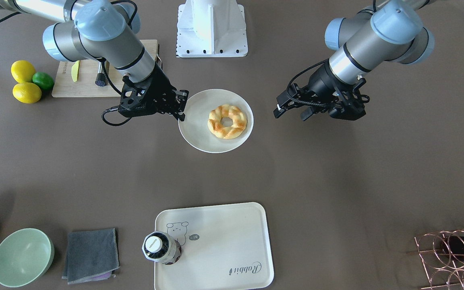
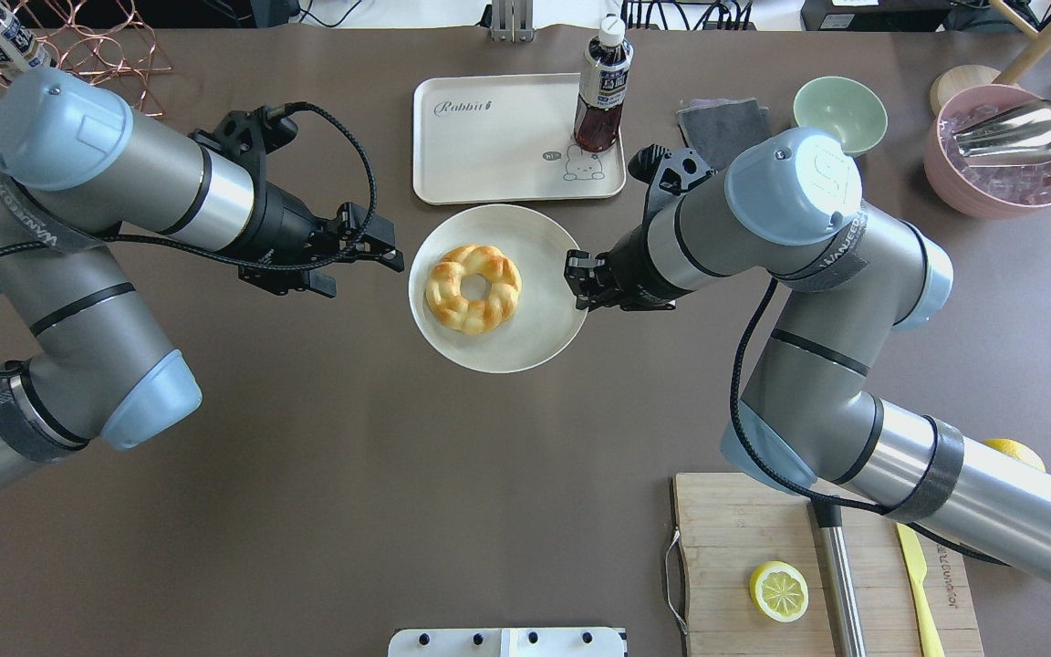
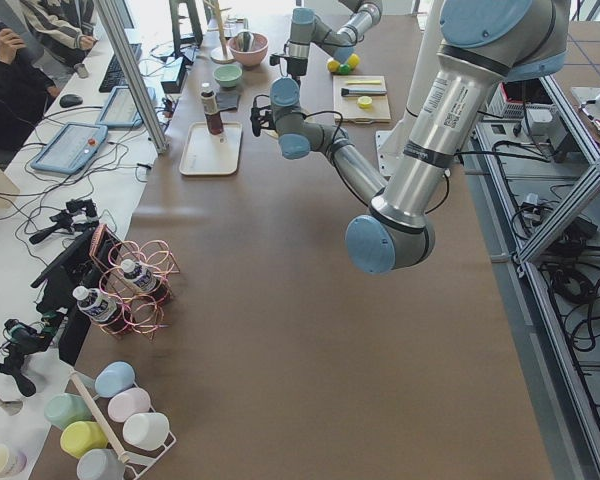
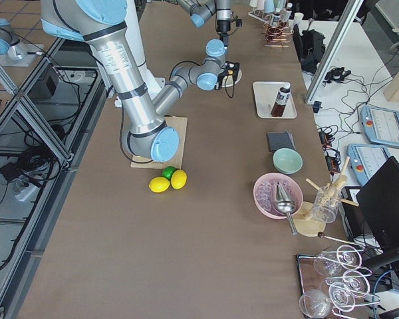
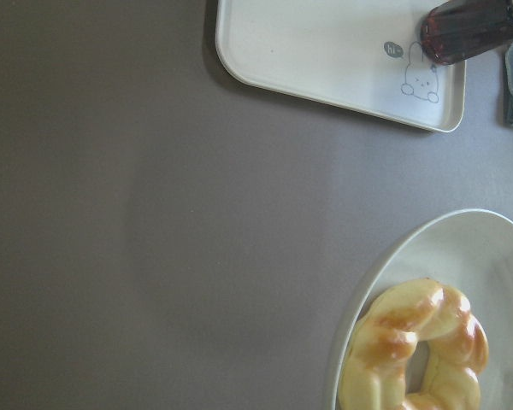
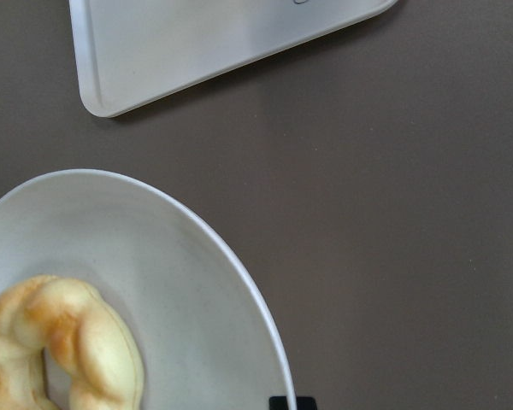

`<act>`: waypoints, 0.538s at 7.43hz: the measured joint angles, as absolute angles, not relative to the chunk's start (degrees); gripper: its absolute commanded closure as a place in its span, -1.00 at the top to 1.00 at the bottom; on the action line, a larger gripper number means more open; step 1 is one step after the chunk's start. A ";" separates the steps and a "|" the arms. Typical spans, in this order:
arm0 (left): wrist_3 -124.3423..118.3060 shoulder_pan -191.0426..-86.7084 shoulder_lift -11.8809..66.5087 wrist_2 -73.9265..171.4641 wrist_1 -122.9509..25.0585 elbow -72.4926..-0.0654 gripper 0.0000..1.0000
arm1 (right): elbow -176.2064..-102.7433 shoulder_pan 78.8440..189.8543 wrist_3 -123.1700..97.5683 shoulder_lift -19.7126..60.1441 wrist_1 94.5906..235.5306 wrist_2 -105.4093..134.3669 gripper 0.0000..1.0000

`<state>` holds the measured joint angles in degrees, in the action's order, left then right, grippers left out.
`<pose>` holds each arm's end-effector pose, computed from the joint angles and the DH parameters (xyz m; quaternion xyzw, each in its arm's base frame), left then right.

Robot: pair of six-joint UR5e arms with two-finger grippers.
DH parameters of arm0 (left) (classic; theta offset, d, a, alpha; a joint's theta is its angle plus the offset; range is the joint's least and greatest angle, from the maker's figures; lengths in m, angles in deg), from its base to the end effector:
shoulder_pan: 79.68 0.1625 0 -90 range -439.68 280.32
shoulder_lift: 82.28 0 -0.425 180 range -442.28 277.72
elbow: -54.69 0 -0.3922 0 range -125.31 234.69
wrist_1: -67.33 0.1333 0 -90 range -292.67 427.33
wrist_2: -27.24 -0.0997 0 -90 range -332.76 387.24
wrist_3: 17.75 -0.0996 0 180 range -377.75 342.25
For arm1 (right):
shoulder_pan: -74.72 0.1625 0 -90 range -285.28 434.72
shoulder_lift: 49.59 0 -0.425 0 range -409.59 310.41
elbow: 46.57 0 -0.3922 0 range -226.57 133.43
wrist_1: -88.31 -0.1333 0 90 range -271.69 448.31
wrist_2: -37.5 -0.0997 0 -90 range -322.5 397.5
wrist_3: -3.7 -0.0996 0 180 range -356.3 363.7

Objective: Place donut on tray

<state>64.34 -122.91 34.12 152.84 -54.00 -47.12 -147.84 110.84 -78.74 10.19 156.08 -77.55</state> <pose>0.3913 -0.4712 0.2355 0.0078 0.5982 -0.0712 0.7982 -0.4574 -0.4466 0.2205 0.0207 -0.5468 0.0936 0.8317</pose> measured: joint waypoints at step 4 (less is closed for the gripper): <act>64.43 -118.02 35.43 147.69 -53.89 -46.94 -0.15 | -148.29 110.62 -78.82 10.17 156.00 -77.55 -1.00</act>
